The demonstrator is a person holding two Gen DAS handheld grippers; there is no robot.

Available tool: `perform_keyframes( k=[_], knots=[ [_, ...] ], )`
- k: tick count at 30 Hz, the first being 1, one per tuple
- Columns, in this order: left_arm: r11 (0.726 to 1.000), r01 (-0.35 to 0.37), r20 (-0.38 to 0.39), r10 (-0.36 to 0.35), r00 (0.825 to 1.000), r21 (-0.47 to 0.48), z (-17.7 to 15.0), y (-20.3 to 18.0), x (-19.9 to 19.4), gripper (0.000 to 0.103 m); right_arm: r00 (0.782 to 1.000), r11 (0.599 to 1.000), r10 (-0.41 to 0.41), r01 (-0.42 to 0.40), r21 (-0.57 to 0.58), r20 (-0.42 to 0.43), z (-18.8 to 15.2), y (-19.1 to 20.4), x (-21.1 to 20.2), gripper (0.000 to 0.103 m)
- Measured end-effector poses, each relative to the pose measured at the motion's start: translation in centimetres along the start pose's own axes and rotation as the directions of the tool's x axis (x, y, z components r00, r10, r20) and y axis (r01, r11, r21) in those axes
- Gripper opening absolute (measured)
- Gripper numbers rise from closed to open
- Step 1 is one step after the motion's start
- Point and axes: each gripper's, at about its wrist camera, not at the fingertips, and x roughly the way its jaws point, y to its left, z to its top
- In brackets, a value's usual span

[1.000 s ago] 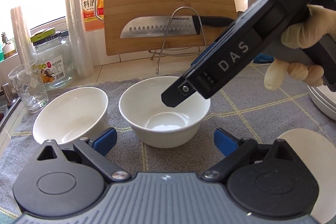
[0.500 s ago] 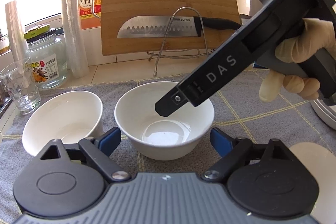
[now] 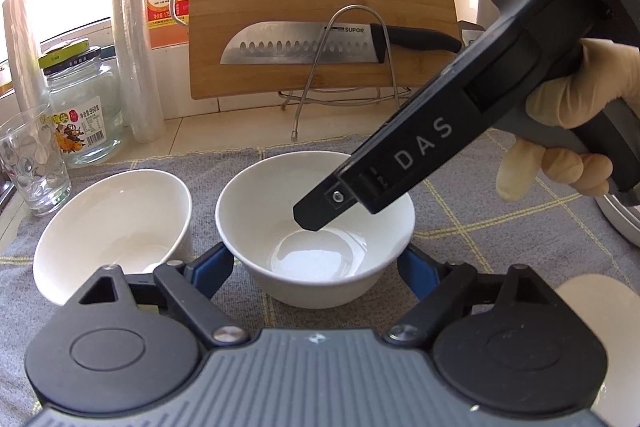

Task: Organize plates and bowls
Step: 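Close the right tool on the rim of the white bowl, then carry the bowl with the right tool and lower it onto the first bowl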

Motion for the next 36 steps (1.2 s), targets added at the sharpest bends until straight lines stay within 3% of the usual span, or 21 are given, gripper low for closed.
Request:
perform_keyframes(
  k=[17,36],
  knots=[
    [1.000,0.002,-0.041,-0.002,0.999,0.005,1.1,-1.1,-2.6,0.088,0.999,0.999,0.033,-0.034,0.017,0.036,-0.7,1.1,-3.2,0.062],
    [0.999,0.028,0.009,-0.029,1.000,0.040,1.2,-4.7,-8.6,0.088,0.995,0.999,0.033,-0.034,0.011,0.092,-3.8,3.9,-9.5,0.062]
  ],
)
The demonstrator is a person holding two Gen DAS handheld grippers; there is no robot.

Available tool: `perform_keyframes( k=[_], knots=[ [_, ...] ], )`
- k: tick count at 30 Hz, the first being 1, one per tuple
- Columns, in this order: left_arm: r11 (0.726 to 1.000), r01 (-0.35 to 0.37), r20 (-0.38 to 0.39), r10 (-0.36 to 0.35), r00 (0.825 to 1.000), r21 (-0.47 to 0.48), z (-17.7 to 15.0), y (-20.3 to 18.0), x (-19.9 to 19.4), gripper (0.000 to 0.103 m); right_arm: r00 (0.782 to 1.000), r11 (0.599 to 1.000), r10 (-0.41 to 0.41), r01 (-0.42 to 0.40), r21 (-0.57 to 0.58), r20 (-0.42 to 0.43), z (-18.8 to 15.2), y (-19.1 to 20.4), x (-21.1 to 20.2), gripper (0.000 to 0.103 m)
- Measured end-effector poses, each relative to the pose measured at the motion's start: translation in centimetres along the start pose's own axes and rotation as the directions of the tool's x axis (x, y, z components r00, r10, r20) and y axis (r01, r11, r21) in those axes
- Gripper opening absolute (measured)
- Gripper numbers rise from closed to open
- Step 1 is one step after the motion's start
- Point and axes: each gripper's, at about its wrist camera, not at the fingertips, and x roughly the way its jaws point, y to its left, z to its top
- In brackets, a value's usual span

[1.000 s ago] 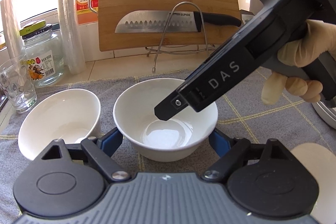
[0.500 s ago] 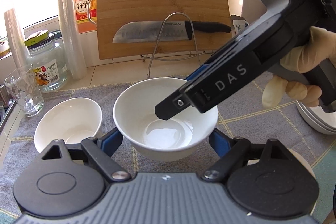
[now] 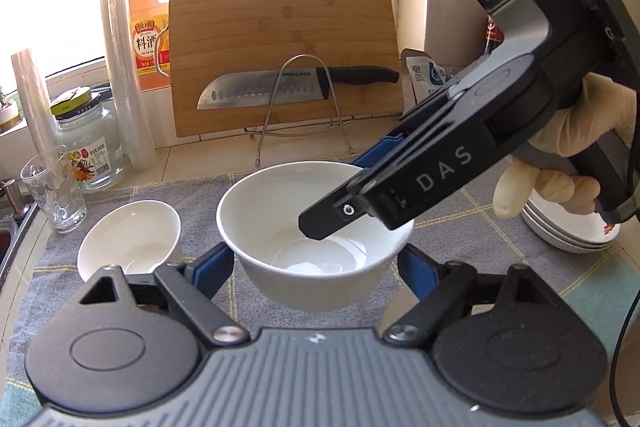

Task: Organize plates and bowls
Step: 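Carry the bowl with the right tool and lower it onto the first bowl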

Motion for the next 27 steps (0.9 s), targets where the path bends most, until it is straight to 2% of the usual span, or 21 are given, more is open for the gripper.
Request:
perform_keyframes(
  k=[16,27],
  knots=[
    [0.996,0.087,-0.009,-0.087,0.996,0.028,-1.2,-3.0,-1.5,0.088,0.999,0.997,-0.042,0.040,0.066,0.034,-3.9,1.1,-4.7,0.062],
    [0.990,0.136,-0.046,-0.134,0.990,0.041,-2.3,-4.6,-1.3,0.088,0.998,0.992,-0.059,0.056,0.112,0.025,-6.3,1.1,-5.8,0.062]
  ],
)
